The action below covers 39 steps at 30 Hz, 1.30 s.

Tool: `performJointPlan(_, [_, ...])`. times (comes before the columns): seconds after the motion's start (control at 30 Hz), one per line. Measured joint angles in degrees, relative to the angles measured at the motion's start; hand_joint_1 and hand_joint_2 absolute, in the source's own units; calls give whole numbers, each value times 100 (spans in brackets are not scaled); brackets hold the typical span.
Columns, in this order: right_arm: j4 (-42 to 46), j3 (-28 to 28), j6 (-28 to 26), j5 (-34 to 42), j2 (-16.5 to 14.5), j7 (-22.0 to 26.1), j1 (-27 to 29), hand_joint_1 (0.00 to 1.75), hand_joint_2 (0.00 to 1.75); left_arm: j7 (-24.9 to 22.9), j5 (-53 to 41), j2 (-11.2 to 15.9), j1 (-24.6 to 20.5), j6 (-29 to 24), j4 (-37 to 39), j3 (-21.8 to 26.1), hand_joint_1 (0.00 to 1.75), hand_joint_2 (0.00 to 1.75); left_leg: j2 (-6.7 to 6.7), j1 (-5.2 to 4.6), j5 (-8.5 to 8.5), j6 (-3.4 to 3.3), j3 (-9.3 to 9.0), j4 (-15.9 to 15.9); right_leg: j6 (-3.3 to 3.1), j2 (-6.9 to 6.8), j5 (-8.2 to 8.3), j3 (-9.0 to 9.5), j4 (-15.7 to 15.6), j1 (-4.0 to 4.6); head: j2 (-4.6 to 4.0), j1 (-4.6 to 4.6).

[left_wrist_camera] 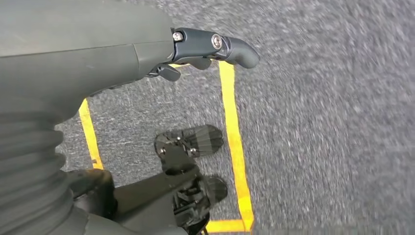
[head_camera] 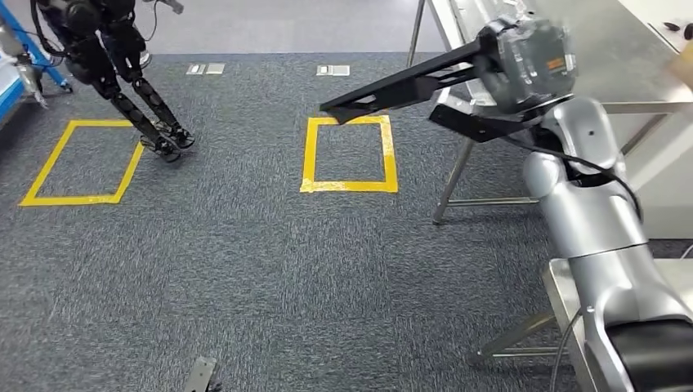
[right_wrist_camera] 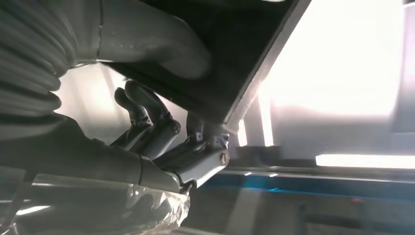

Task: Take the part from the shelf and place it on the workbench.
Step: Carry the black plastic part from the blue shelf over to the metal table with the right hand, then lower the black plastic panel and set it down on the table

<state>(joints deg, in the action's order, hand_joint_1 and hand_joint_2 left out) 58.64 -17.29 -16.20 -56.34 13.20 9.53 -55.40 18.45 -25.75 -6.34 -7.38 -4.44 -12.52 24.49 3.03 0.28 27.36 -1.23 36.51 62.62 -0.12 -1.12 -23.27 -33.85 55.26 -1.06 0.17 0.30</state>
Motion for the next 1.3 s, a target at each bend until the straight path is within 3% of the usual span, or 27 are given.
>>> performJointPlan(0.07, [-179,29,-15,10,67,-11,-73,154,175,95,1,13,55,27,4,24,0,175,-258,23,420,37,321,790,-45,134,17,-9,4,12,0,-10])
performJointPlan(0.1, [-275,41,-26,12,109,-14,-90,154,175,158,6,19,83,43,6,41,0,175,-296,30,559,51,468,1140,-50,217,21,-12,6,17,0,-14])
performJointPlan(0.13, [-370,53,-37,13,162,-16,-100,154,175,227,11,26,103,61,8,57,0,175,-308,40,591,59,541,1317,-52,302,25,-14,13,22,0,-16])
performJointPlan(0.17, [-458,71,-47,13,225,-20,-109,154,175,298,16,33,114,87,8,68,0,175,-316,53,502,61,503,1255,-52,383,27,-15,26,21,0,-17])
performJointPlan(0.2, [-543,99,-56,18,296,-27,-123,154,175,366,20,41,118,121,8,76,0,175,-345,71,318,61,357,967,-49,460,26,-16,48,17,0,-17])
performJointPlan(0.27, [-722,184,-66,45,450,-49,-181,154,175,474,30,59,122,174,11,94,0,175,-592,133,-30,62,-25,184,-16,599,16,-55,112,22,0,-14])
performJointPlan(0.33, [-947,298,-64,110,604,-49,-263,154,175,568,39,70,132,192,19,115,0,175,-791,155,-135,45,-189,-209,67,728,32,-135,149,39,0,-12])
performJointPlan(0.4, [-1165,424,-42,191,779,-17,-312,154,175,641,43,72,140,200,25,132,0,175,-713,113,-153,-22,-176,-249,173,850,83,-209,130,45,0,-13])
performJointPlan(0.43, [-1266,492,-25,217,882,-4,-331,154,175,672,44,70,139,203,25,139,0,175,-641,95,-188,-79,-185,-292,210,797,82,-257,148,40,0,-10])
performJointPlan(0.5, [-1501,612,9,219,1059,-4,-428,154,175,743,46,69,134,198,26,154,0,175,-501,76,-260,-197,-200,-387,240,497,-66,-458,447,43,0,14])
performJointPlan(0.53, [-1629,657,20,205,1125,-13,-491,154,175,780,46,70,135,189,26,165,0,175,-430,63,-280,-231,-199,-412,234,314,-214,-629,775,30,0,25])
performJointPlan(0.57, [-1746,689,29,191,1172,-20,-545,154,175,804,46,71,140,178,26,180,0,175,-358,50,-285,-246,-188,-417,238,225,-373,-822,1178,28,0,37])
performJointPlan(0.63, [-1945,729,36,176,1249,-21,-589,154,175,827,48,72,148,164,26,208,0,175,-194,32,-285,-247,-174,-416,287,187,-558,-1094,1764,9,0,35])
performJointPlan(0.67, [-2023,739,38,171,1278,-21,-594,154,175,832,48,72,148,160,26,216,0,175,-110,28,-284,-246,-169,-415,334,170,-535,-1066,1746,-3,0,37])
performJointPlan(0.7, [-2089,743,38,165,1304,-22,-602,154,175,841,48,71,147,156,26,221,0,175,-26,27,-282,-242,-167,-414,389,128,-435,-911,1476,-20,0,35])
performJointPlan(0.77, [-2192,749,38,149,1350,-49,-646,154,175,902,64,75,145,145,23,233,0,175,125,5,-265,-213,-171,-406,472,-159,-170,-405,605,-32,0,37])
performJointPlan(0.83, [-2301,766,36,108,1402,-120,-715,154,175,1036,113,80,144,138,20,255,0,175,251,-46,-234,-157,-197,-396,431,-389,-29,-137,128,21,0,27])
performJointPlan(0.87, [-2366,775,32,76,1446,-165,-748,154,175,1119,139,84,142,119,19,273,0,175,312,-72,-218,-132,-215,-397,384,-392,-15,-132,106,55,0,19])
performJointPlan(0.9, [-2439,783,26,39,1507,-220,-784,154,175,1215,163,81,139,72,19,294,0,175,377,-77,-202,-109,-230,-395,340,-311,0,-141,100,60,0,10])
performJointPlan(0.93, [-2517,792,19,5,1577,-284,-826,154,175,1306,194,84,135,3,19,323,0,175,399,-66,-174,-84,-229,-375,301,-246,11,-139,96,17,0,3])
performJointPlan(1.0, [-2685,814,1,-71,1696,-436,-948,154,175,1498,274,74,138,-197,18,395,0,175,201,-19,28,-34,-131,-102,198,-134,34,-133,89,-53,0,-5])
performJointPlan(1.07, [-2856,832,-26,-164,1768,-602,-1078,154,175,1678,356,32,153,-422,19,477,0,175,-145,18,423,-1,180,631,109,-15,43,-129,88,-57,0,-22])
performJointPlan(1.13, [-3029,839,-65,-269,1846,-794,-1146,154,175,1862,450,-37,162,-601,19,560,0,175,-286,27,676,2,526,1336,84,148,41,-125,93,-29,0,-28])
performJointPlan(1.17, [-3112,846,-81,-315,1906,-904,-1166,154,175,1932,502,-67,163,-648,19,603,0,175,-303,28,642,-9,583,1411,84,235,41,-122,98,-17,0,-27])
performJointPlan(1.2, [-3188,856,-90,-351,1969,-1016,-1190,154,175,1978,549,-91,163,-665,20,645,0,175,-320,30,496,-27,526,1243,86,303,40,-119,105,-10,0,-27])
performJointPlan(1.23, [-3259,870,-91,-372,2035,-1120,-1220,154,175,1997,587,-105,166,-668,20,685,0,175,-370,36,278,-47,373,883,87,368,39,-118,115,-9,0,-27])
performJointPlan(1.3, [-3398,910,-87,-380,2159,-1298,-1290,154,175,1999,652,-124,181,-633,26,764,0,175,-635,68,-79,-79,29,112,99,492,40,-143,138,6,0,-22])
